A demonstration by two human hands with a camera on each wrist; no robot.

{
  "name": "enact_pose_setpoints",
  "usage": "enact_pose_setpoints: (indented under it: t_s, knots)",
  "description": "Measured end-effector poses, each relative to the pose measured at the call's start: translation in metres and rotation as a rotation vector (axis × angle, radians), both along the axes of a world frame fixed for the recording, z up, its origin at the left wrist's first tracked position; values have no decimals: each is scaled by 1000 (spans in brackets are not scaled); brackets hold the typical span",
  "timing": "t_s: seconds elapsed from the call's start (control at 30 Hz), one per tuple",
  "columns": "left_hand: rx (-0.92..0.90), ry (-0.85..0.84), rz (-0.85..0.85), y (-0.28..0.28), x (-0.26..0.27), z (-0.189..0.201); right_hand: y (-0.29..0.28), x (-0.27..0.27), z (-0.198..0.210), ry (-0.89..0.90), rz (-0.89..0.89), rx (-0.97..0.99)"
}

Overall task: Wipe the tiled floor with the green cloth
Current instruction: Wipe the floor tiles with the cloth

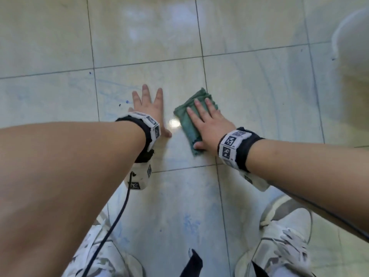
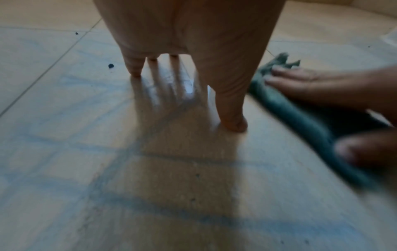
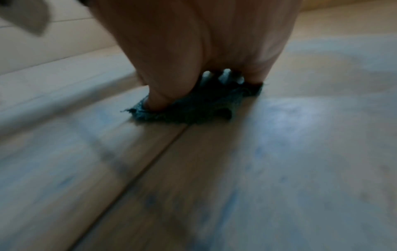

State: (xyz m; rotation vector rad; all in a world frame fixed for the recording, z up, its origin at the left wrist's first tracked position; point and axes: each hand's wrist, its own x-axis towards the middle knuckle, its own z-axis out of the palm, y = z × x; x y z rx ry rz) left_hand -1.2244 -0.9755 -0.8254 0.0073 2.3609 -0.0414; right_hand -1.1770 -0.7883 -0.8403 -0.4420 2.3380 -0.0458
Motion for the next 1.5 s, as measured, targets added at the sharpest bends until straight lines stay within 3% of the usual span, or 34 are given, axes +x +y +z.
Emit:
enact_pose_setpoints:
  t_s: [0.13, 0.23, 0.33, 0.5, 0.63, 0.73, 0.87, 0.93, 1.0, 1.1, 1.23, 1.4, 1.5]
  knots:
    - [27, 74, -66, 2, -5, -2, 44, -59, 2, 37, -328, 71]
    - [85, 125, -133, 20, -20, -1, 67, -74, 1, 41, -433, 102]
    - [109, 116, -82, 42, -45, 1, 62, -76, 0, 35, -400, 95]
    - [109, 75, 20, 57, -67, -8, 19, -109, -5, 15, -113, 1]
    - [122, 36, 52, 58, -68, -6, 25, -143, -4, 77, -128, -3]
    - [120, 23, 56, 59, -67, -4, 79, -160, -8, 184, -298, 109]
    - [113, 10, 48, 61, -65, -5, 130, -157, -7, 129, -617, 227]
    - [111, 9, 47, 61, -66, -5, 111, -149, -6, 154, -561, 199]
    - [108, 12, 38, 63, -67, -6, 67, -135, -9, 166, -363, 139]
    - [96, 16, 38, 62, -68, -9, 5, -114, -11, 71, -187, 11]
    - [89, 32, 22, 60, -66, -8, 33, -121, -11, 118, -135, 23]
    - [75, 38, 22, 66, -67, -3, 136, -137, -7, 124, -503, 209]
    - [102, 77, -53, 79, -68, -1, 165, -136, -3, 110, -681, 255]
